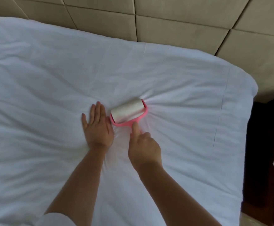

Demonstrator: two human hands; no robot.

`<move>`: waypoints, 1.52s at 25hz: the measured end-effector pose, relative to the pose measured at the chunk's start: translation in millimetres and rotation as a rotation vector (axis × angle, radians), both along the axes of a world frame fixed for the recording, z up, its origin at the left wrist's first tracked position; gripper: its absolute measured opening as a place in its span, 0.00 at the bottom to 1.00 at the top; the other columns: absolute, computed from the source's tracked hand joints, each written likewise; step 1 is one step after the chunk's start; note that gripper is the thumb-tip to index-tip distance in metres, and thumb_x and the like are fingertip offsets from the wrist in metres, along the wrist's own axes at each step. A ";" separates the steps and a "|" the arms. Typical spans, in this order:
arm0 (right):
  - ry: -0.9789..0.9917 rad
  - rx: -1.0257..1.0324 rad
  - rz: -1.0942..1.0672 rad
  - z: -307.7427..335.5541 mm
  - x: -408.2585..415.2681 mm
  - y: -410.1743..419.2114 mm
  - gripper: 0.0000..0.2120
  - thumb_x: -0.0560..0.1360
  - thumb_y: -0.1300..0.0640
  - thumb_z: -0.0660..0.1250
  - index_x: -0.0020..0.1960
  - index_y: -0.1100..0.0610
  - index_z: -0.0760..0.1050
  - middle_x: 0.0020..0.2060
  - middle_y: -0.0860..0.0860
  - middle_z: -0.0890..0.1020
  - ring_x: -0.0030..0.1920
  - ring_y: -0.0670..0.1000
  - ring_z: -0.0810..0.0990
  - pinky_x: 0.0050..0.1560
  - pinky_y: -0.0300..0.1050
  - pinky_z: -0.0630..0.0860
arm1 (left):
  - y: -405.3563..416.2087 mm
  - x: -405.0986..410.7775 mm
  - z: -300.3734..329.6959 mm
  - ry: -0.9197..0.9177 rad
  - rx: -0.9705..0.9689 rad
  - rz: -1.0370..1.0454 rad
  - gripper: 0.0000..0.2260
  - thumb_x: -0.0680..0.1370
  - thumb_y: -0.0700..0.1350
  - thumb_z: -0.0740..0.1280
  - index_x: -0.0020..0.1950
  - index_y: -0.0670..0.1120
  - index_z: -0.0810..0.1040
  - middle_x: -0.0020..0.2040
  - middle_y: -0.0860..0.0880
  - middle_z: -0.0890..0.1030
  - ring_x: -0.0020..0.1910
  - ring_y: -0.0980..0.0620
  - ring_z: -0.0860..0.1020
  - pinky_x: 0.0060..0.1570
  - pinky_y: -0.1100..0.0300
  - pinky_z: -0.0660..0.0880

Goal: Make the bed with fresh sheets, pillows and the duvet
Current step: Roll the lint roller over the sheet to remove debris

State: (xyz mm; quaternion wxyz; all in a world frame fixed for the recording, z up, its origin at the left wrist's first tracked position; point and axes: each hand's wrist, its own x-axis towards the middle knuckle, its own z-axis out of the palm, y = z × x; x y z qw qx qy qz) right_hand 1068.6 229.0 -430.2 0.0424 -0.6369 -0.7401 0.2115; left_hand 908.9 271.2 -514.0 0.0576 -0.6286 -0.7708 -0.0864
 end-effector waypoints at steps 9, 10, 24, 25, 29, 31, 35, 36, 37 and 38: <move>-0.073 -0.057 0.101 -4.0 -13.3 59.1 0.31 0.74 0.57 0.67 0.74 0.54 0.58 0.35 0.54 0.69 0.32 0.54 0.80 0.26 0.41 0.65 | 17.9 -8.7 -15.9 0.030 0.057 0.008 0.24 0.79 0.46 0.50 0.74 0.40 0.64 0.74 0.45 0.66 0.73 0.48 0.62 0.71 0.44 0.51; -0.082 -0.064 0.152 -3.5 -13.7 68.3 0.28 0.80 0.57 0.58 0.76 0.52 0.50 0.40 0.55 0.69 0.40 0.55 0.81 0.32 0.42 0.68 | 17.2 -8.6 -16.2 0.032 0.076 0.008 0.24 0.79 0.46 0.50 0.73 0.40 0.65 0.74 0.45 0.67 0.73 0.48 0.63 0.71 0.44 0.52; 0.023 0.013 0.204 -10.0 -15.7 112.7 0.24 0.82 0.58 0.53 0.75 0.51 0.50 0.46 0.57 0.76 0.45 0.57 0.81 0.36 0.44 0.68 | 20.1 -6.8 -11.0 0.040 0.130 0.058 0.23 0.79 0.46 0.51 0.72 0.40 0.67 0.72 0.44 0.69 0.71 0.47 0.66 0.71 0.44 0.54; 0.021 0.016 0.217 -9.9 -9.4 105.6 0.24 0.82 0.57 0.52 0.75 0.52 0.49 0.47 0.57 0.76 0.45 0.57 0.81 0.36 0.44 0.70 | 19.9 -6.5 -10.0 0.034 0.128 0.059 0.23 0.79 0.46 0.51 0.72 0.39 0.67 0.72 0.44 0.69 0.71 0.47 0.67 0.71 0.43 0.54; -0.014 -0.031 0.228 -5.9 19.4 77.2 0.23 0.83 0.53 0.47 0.77 0.49 0.46 0.49 0.57 0.75 0.48 0.57 0.80 0.42 0.46 0.73 | 19.1 -7.3 -8.4 0.021 0.112 0.052 0.24 0.79 0.46 0.50 0.73 0.39 0.66 0.73 0.44 0.68 0.72 0.46 0.66 0.71 0.43 0.55; 0.004 -0.044 0.220 -6.4 23.9 69.4 0.23 0.83 0.52 0.47 0.77 0.48 0.47 0.50 0.56 0.75 0.48 0.57 0.80 0.43 0.46 0.73 | 19.5 -5.9 -7.9 0.018 0.104 0.064 0.24 0.79 0.46 0.50 0.73 0.40 0.66 0.73 0.45 0.68 0.72 0.47 0.66 0.71 0.43 0.54; -0.023 -0.007 0.217 -13.2 13.6 83.6 0.23 0.83 0.51 0.46 0.77 0.50 0.48 0.50 0.57 0.75 0.48 0.57 0.80 0.39 0.44 0.68 | 20.1 -7.8 -11.9 0.024 0.099 0.051 0.24 0.79 0.46 0.50 0.73 0.40 0.66 0.73 0.45 0.67 0.72 0.47 0.65 0.71 0.43 0.54; -0.021 0.003 0.211 -14.1 8.1 88.8 0.23 0.83 0.52 0.46 0.77 0.50 0.48 0.51 0.57 0.75 0.48 0.58 0.80 0.39 0.44 0.68 | 21.9 -9.8 -12.3 0.027 0.095 0.043 0.25 0.78 0.47 0.50 0.73 0.39 0.66 0.73 0.45 0.67 0.72 0.47 0.65 0.71 0.43 0.54; -0.013 0.008 0.205 -14.6 2.4 93.8 0.23 0.83 0.52 0.47 0.77 0.50 0.49 0.51 0.57 0.75 0.48 0.58 0.80 0.39 0.44 0.68 | 23.5 -12.1 -12.1 0.034 0.091 0.036 0.25 0.78 0.47 0.50 0.73 0.39 0.66 0.73 0.45 0.67 0.72 0.47 0.65 0.71 0.43 0.54; -0.007 0.012 0.202 -14.8 -2.2 98.9 0.23 0.83 0.52 0.47 0.77 0.50 0.49 0.52 0.57 0.75 0.48 0.58 0.80 0.38 0.44 0.67 | 25.6 -13.8 -11.4 0.042 0.089 0.032 0.25 0.78 0.47 0.51 0.73 0.39 0.66 0.73 0.44 0.67 0.72 0.46 0.66 0.71 0.43 0.54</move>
